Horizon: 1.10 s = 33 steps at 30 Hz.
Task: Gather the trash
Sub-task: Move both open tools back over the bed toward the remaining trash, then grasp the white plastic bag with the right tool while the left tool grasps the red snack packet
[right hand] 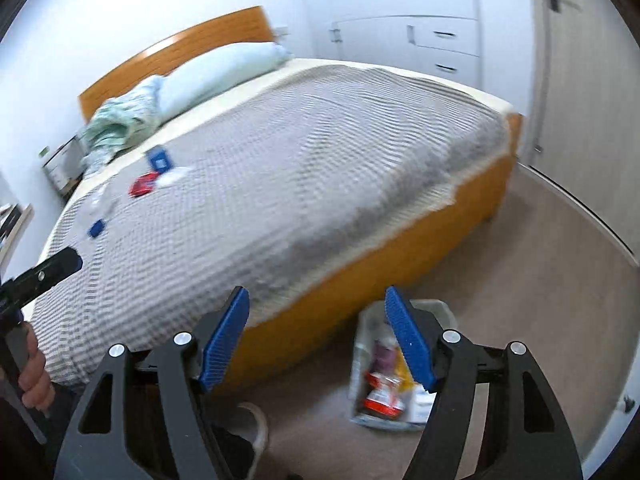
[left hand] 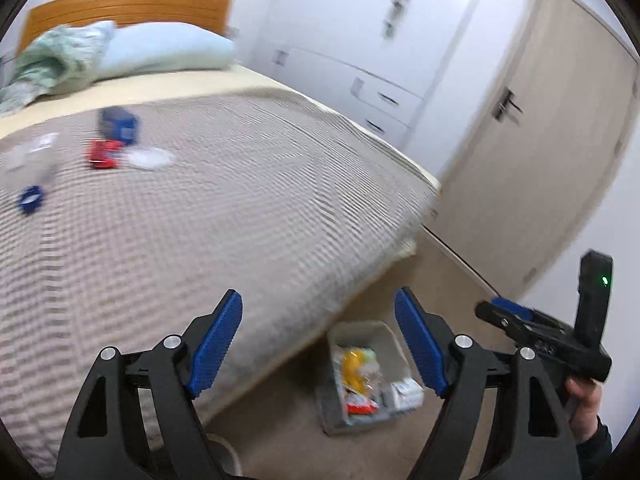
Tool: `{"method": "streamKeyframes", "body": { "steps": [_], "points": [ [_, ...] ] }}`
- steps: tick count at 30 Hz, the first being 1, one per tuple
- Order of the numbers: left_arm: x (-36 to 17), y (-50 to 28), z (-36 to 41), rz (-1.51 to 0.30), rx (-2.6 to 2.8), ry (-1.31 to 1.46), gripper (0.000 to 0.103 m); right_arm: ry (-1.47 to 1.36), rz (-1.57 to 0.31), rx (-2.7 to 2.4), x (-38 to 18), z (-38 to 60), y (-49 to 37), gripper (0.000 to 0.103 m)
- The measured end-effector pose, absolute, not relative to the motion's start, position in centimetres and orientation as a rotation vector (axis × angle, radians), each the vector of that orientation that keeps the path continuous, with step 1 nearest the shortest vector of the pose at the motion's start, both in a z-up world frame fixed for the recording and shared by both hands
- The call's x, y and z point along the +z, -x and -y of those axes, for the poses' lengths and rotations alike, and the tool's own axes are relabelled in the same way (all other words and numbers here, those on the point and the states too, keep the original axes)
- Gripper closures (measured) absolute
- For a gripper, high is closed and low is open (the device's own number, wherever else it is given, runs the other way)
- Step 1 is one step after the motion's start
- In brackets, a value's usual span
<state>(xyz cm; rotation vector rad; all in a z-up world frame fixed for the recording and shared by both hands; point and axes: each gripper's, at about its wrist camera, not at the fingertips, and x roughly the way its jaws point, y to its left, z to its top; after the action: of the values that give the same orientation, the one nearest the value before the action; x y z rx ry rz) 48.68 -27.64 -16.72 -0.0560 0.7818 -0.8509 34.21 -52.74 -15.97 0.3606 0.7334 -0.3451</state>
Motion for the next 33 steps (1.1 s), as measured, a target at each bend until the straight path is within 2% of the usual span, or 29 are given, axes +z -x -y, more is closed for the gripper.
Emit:
{"method": "streamKeyframes", "body": {
  "steps": [4,7,13,23,29,33],
  "points": [
    [-17.6,-52.9,22.7,-0.787,-0.726,0.140,0.027,-0.331,-0.748,-0.297,-15.8,49.8,-37.8,0.035],
    [-19.0,-56.3,18.6,-0.749,-0.548,0.142,0.019,-0.300,-0.767,-0.280,-15.8,48.1,-40.5,0.035],
    [-22.2,-63.6,10.6,-0.796,-0.362,0.294,0.019,-0.240,-0.812,-0.249,-17.0,45.3,-46.4,0.035],
    [-25.7,-74.9,3.0,-0.856,-0.278,0.566,0.019,-0.121,-0.813,-0.121,-19.3,39.8,-61.8,0.035],
    [-26.9,-77.2,0.3,-0.894,-0.267,0.686,0.019,-0.059,-0.812,-0.047,-20.1,38.7,-72.3,0.035],
    [-26.6,-77.3,0.1,-0.865,-0.283,0.653,0.019,-0.104,-0.853,-0.007,-21.0,38.9,-80.3,0.035]
  ]
}}
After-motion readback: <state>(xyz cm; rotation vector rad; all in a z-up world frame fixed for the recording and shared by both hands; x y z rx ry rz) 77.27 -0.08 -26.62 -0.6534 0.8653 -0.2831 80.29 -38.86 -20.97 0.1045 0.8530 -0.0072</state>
